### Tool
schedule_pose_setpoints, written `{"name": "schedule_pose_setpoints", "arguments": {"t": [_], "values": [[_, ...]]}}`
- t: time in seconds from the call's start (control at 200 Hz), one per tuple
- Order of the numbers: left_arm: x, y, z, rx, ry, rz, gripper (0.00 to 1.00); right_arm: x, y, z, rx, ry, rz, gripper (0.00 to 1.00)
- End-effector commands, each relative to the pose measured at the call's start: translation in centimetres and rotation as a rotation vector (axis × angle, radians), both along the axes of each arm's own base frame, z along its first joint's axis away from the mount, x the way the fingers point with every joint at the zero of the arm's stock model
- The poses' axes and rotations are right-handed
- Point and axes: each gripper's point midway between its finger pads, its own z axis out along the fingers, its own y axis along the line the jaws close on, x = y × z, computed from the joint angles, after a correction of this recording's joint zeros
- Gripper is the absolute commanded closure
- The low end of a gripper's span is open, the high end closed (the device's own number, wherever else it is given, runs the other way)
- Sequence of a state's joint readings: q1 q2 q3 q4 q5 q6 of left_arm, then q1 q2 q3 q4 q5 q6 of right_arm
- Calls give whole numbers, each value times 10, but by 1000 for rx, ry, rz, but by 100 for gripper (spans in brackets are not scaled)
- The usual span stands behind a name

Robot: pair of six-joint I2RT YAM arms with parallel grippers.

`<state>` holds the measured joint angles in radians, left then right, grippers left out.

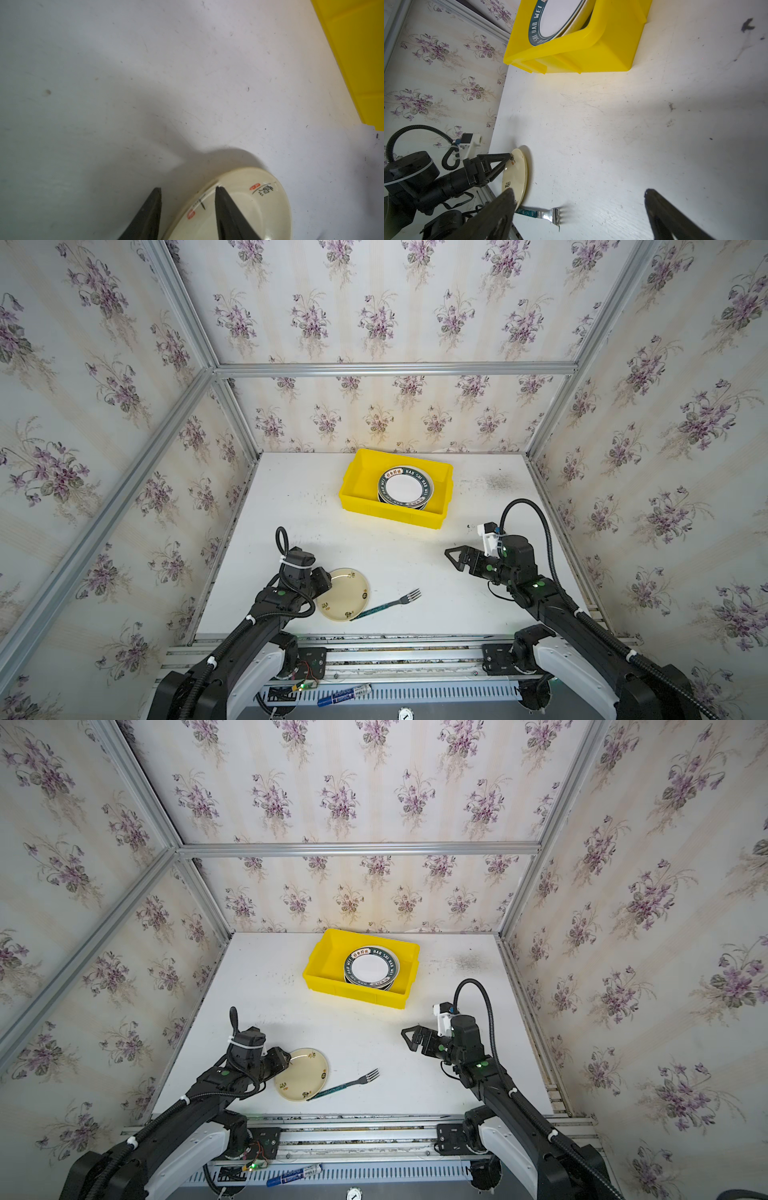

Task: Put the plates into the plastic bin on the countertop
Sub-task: 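Push the left gripper fingers against the small cream plate rim nearest the robot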

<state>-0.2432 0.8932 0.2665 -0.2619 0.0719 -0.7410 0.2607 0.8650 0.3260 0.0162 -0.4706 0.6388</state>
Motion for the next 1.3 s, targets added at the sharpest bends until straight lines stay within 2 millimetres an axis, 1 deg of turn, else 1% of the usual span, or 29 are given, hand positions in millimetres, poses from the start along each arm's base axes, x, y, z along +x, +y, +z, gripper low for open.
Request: {"name": "schedule_pose_setpoints", "arguments": {"t": [0.0,0.28,0.48,0.585,0.79,0.835,0.92,0.94,1.149,1.294], "values": [[-15,1,-10,13,80,-16,55,6,2,11,16,-35,0,1],[-13,-1,-11,19,85,-34,56,5,1,9,9,-29,-4,1],[-14,0,-12,35,82,-52,59,5,0,7,5,-27,-9,1],[-14,2,-13,62,79,-52,61,6,0,7,4,-29,-9,1],[-13,1,-11,104,82,-68,61,7,0,7,6,-26,-12,1],[-13,0,-11,111,82,-72,64,8,1,7,8,-27,-11,1],[-12,-1,-10,128,88,-82,76,8,1,8,8,-29,-11,1],[-12,-1,-10,132,88,-84,77,8,0,8,7,-29,-12,1],[-12,-3,-10,149,99,-91,78,8,-1,8,0,-34,-16,1],[-13,-6,-11,137,109,-87,81,8,-1,6,-3,-31,-17,1]]}}
